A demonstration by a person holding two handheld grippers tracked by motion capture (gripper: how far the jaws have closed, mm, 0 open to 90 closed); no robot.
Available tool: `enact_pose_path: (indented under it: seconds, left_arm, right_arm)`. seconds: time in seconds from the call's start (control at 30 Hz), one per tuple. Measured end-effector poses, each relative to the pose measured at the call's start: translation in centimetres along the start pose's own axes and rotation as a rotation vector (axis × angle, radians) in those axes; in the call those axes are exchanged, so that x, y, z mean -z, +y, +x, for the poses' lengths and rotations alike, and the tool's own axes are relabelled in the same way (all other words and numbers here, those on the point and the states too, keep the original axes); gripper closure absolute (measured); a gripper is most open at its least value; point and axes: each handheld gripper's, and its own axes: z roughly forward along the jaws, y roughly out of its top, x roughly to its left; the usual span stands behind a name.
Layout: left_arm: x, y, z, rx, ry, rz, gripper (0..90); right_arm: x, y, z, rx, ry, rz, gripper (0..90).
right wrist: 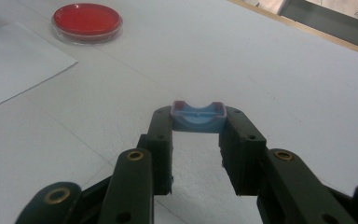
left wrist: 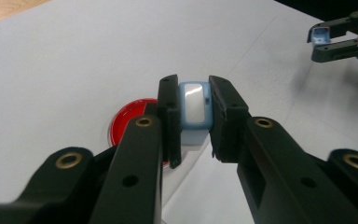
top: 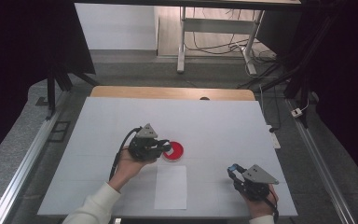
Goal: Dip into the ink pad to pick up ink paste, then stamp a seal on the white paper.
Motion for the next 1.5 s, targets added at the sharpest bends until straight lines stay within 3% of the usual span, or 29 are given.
enact_pose_path:
  seconds: [0.2, 0.6, 1.03, 1.5]
  left_arm:
    - [0.9, -0.2, -0.3, -0.006, -0.004, -0.016, 75.4]
    - [2.4, -1.1, -0.6, -0.008, -0.053, -0.039, 75.4]
    - [2.4, -1.5, -1.3, -0.04, -0.07, -0.019, 75.4]
    - [2.0, -2.2, -1.9, -0.045, -0.094, 0.002, 75.3]
  right_arm:
    - [-0.1, 0.0, 0.0, -0.003, 0.0, -0.005, 65.2]
    - [0.0, 0.1, 0.0, -0.009, 0.004, -0.011, 65.1]
    - [0.0, 0.0, 0.0, -0.006, 0.004, -0.006, 65.1]
    - [-0.1, 0.0, -0.1, -0.003, 0.004, 0.0, 65.2]
